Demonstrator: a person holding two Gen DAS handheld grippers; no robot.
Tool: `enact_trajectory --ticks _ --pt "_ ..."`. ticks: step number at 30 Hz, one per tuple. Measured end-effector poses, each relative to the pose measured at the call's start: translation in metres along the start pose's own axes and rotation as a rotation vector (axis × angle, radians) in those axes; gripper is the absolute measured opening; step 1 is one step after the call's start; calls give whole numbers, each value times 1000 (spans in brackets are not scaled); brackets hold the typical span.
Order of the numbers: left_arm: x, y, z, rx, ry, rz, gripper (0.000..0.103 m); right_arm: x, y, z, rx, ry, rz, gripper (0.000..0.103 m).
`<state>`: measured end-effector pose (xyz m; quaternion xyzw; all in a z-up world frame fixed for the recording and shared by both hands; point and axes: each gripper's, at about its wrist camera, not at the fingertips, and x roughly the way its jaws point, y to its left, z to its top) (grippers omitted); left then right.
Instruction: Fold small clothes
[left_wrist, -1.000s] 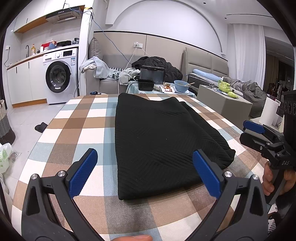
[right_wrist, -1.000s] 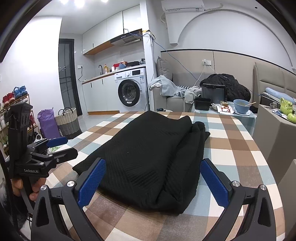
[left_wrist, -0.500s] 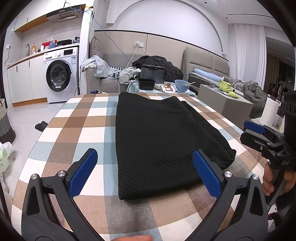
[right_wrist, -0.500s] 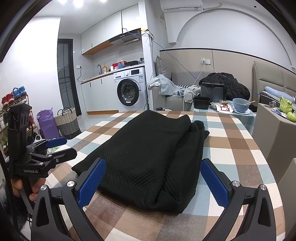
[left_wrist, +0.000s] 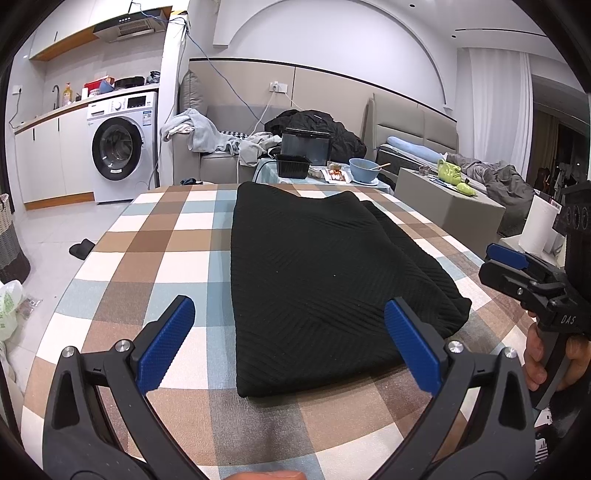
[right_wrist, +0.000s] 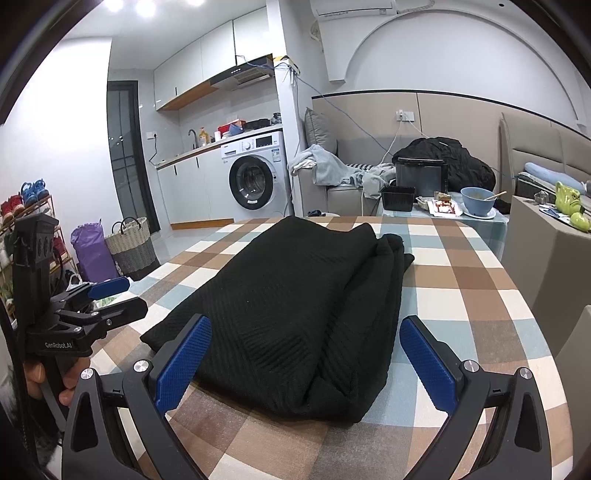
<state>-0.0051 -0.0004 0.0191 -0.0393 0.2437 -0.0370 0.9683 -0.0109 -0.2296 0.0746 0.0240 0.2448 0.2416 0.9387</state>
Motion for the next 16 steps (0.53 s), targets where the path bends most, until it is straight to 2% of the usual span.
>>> enact_trajectory --ticks 16 --pt "-1 1 -3 1 -3 -1 102 1 6 1 -18 -2 -1 103"
